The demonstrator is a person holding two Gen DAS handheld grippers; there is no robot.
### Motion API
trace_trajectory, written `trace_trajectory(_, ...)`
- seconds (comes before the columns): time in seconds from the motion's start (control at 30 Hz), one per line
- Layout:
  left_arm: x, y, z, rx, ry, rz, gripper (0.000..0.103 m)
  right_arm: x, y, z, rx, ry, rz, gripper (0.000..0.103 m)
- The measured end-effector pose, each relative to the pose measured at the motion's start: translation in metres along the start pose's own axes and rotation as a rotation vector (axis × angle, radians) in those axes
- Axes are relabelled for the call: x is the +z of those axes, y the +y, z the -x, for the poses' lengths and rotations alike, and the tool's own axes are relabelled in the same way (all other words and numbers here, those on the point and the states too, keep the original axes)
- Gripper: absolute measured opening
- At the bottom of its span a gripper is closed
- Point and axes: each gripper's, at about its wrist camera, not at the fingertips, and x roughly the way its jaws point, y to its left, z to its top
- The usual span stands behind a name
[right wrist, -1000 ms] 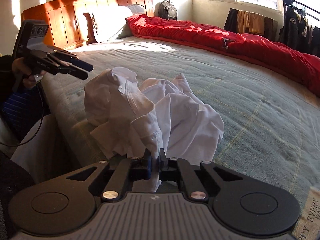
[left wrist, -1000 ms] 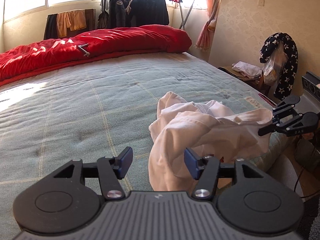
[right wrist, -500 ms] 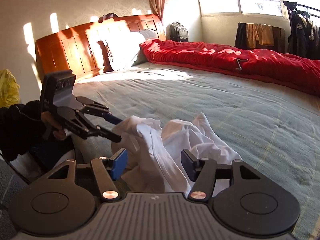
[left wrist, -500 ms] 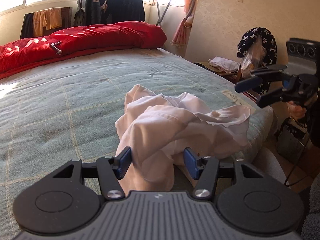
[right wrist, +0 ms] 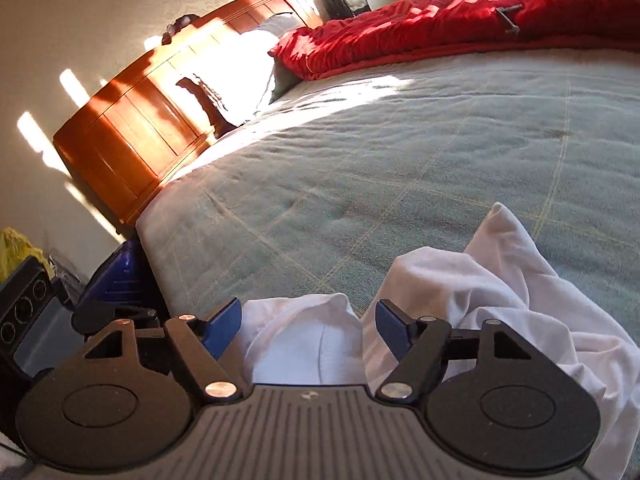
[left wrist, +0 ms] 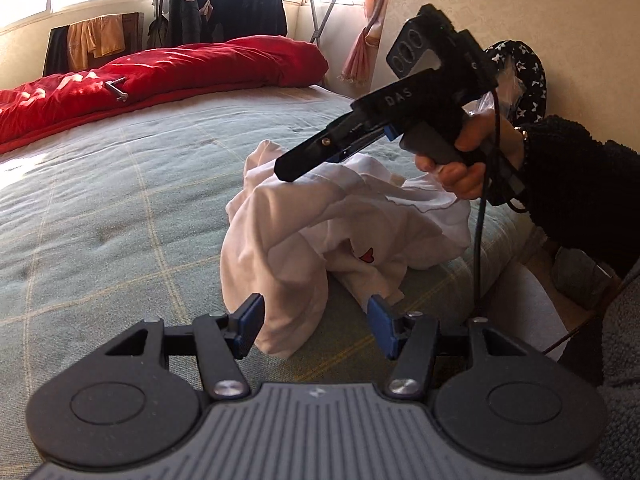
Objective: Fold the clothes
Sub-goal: 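Grasp the T-shirt edge with the right gripper while the left gripper holds its fold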
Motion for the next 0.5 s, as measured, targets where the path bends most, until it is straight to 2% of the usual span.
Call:
trace_trajectory(0.07,-0.002,0.001,0.003,0.006,-0.003,0.003,0.056,-0.002,-0.010,-0.002,0.030,0.024,-0.072,0.078)
trace_trajectory(0.13,-0.001,0.004,0.005,0.011,-0.005,0.008,0.057,-0.006,-0.007,0.001,0.060,0.033,-0.069,0.075)
trace_trajectory(0.17,-0.001,0.006,0.006,0.020,-0.006,0.009,0.057,-0.008,-0.004,0.003,0.071,0.038,-0.063,0.066)
trace_trajectory(0.2,0.000,0.008,0.008,0.028,-0.008,0.010,0.057,-0.011,0.001,0.005,0.069,0.043,-0.039,0.051)
trace_trajectory(0.3,0.003,0.014,0.012,0.052,-0.016,0.012,0.057,-0.023,0.024,0.017,0.053,0.057,0.080,0.027)
trace_trajectory(0.5,0.011,0.023,0.018,0.050,-0.030,-0.026,0.061,-0.054,0.069,0.043,0.045,0.098,0.331,0.024)
